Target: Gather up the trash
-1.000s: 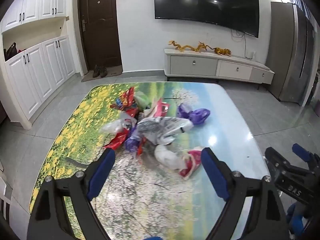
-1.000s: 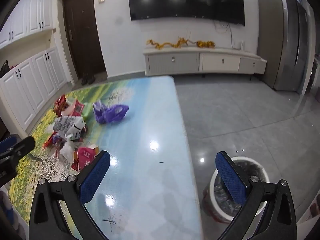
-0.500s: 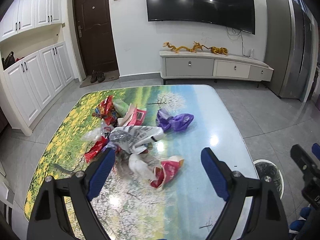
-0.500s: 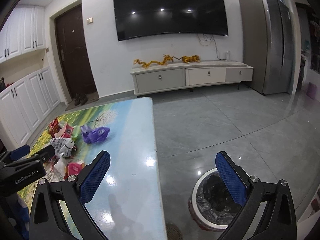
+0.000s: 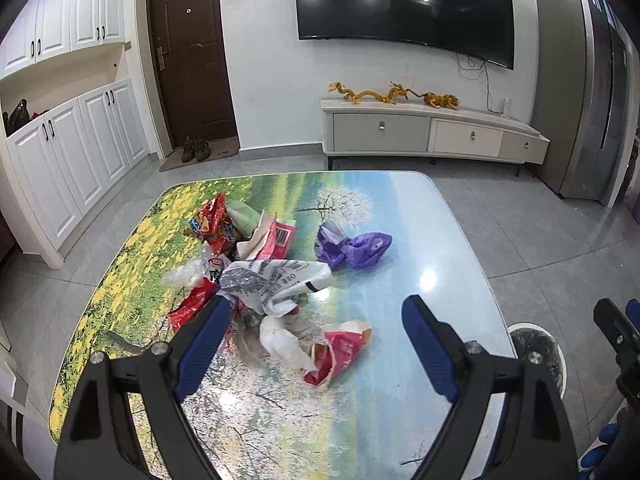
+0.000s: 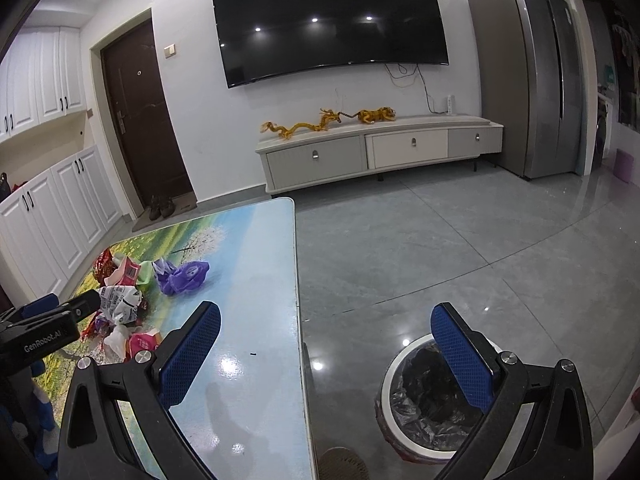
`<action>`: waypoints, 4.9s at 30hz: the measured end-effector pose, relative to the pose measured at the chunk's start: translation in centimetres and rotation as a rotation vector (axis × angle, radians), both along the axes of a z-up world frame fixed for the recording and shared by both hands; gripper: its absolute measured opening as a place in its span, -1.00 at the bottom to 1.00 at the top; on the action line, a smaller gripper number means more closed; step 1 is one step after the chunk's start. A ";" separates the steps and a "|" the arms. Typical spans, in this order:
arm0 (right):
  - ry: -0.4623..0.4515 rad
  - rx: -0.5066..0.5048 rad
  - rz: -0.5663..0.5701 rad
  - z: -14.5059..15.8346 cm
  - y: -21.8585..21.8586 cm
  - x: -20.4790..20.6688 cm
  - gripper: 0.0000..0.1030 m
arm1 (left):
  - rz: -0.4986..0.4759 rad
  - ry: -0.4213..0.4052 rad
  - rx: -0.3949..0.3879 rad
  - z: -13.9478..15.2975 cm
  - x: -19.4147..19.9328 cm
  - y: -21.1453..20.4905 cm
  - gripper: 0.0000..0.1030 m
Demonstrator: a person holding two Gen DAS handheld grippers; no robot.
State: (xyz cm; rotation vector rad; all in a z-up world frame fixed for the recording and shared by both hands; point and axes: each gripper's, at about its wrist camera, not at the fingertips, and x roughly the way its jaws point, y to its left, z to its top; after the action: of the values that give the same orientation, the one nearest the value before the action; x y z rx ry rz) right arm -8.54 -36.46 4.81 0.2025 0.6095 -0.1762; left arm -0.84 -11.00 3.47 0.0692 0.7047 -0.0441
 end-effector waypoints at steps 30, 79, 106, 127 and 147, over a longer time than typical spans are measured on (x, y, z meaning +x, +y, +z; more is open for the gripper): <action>-0.093 -0.076 -0.144 3.9 0.4 -2.8 0.99 | -0.138 -0.119 -0.069 3.8 0.1 0.9 0.83; 0.377 0.281 0.541 -9.3 17.3 12.4 -0.15 | -0.155 0.241 -0.160 -10.6 9.2 17.2 -0.23; 0.150 0.289 0.433 -3.5 8.8 4.6 -0.16 | -0.224 0.043 -0.170 -1.2 -0.9 13.8 -0.96; 0.261 0.255 -0.150 -11.8 -17.5 0.2 -0.14 | -0.864 0.276 -0.056 -5.7 2.5 -23.8 -0.95; 0.271 0.217 -0.261 -11.5 -21.5 -1.4 0.11 | -0.903 0.340 -0.145 -6.5 3.2 -29.5 -0.02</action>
State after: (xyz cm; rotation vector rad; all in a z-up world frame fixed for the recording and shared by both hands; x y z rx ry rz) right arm -9.90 -57.92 -6.68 0.4735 0.8721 -0.3943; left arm 2.34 -40.47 -3.05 0.2404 0.9603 -0.9900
